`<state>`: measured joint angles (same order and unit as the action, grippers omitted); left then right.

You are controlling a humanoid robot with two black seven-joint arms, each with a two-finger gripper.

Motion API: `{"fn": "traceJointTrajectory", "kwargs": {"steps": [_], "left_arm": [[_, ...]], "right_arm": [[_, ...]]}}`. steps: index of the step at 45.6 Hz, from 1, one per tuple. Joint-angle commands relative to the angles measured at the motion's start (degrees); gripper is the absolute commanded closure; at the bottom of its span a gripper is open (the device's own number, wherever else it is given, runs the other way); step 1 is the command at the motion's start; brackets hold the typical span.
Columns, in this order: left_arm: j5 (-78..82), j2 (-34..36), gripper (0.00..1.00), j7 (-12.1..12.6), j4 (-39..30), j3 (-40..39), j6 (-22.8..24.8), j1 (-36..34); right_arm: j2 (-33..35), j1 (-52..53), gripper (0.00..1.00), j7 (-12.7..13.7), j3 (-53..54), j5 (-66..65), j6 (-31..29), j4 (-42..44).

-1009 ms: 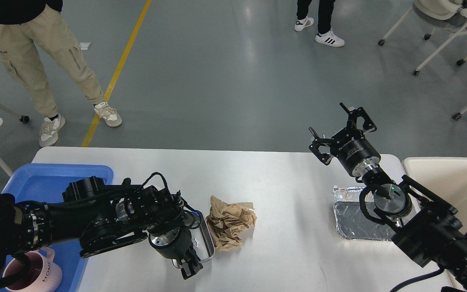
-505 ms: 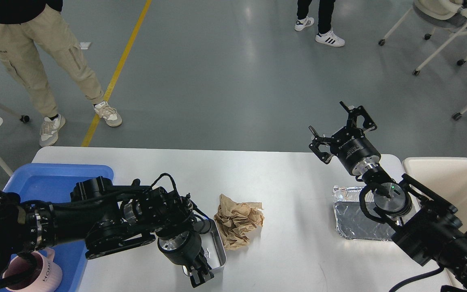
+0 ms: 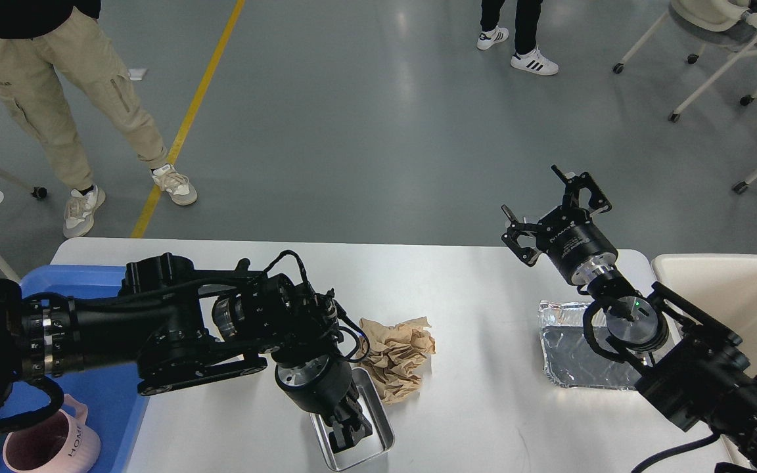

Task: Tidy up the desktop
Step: 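Grasp the metal tray edge with the left gripper and slide it nearer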

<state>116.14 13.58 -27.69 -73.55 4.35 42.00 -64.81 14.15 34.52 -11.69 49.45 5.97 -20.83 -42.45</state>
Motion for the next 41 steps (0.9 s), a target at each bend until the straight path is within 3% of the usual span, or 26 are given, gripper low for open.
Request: {"fn": "traceJointTrajectory", "kwargs": {"steps": [1,12,16,19,23,27,32,36,41], "left_arm": [[0.05,0.74,1.00,-0.08,-0.36,0.05,-0.07,0.65],[0.05,0.92,0.99,0.09,-0.19,0.40,0.02,1.53],[-0.12,1.36,0.94,0.00,-0.19,-0.12,0.28,1.62],[-0.91,1.62,0.86,0.88,-0.10,-0.48,0.28,1.70],[-4.16,3.20,0.64,2.11,-0.10,-1.44,0.10,1.88],[-7.41,5.13,0.50,7.81,0.25,-4.51,-0.42,2.76],[-12.68,8.82,0.16,17.12,0.60,-12.06,-0.60,5.48],[-15.94,12.86,0.15,22.84,0.52,-18.13,-0.60,8.73],[-16.82,17.44,0.15,24.70,0.52,-25.60,-2.26,12.07]], "right_arm": [[0.00,0.11,0.00,0.00,0.04,0.00,0.18,-0.18],[0.00,0.11,0.00,0.00,0.04,0.00,0.18,-0.26],[0.08,0.11,0.00,0.00,0.04,0.00,0.09,-0.18],[0.08,0.02,0.00,0.00,-0.05,0.00,0.00,0.00],[0.08,-0.24,0.00,0.00,-0.05,0.00,0.00,0.00],[0.08,-0.77,0.00,0.00,-0.05,0.00,0.00,-0.09],[0.08,-1.03,0.00,0.00,-0.14,0.00,0.00,-0.17],[0.08,-1.12,0.00,0.00,-0.14,0.00,0.00,-0.18],[0.17,-1.03,0.00,0.00,-0.14,0.00,0.00,-0.18]]}}
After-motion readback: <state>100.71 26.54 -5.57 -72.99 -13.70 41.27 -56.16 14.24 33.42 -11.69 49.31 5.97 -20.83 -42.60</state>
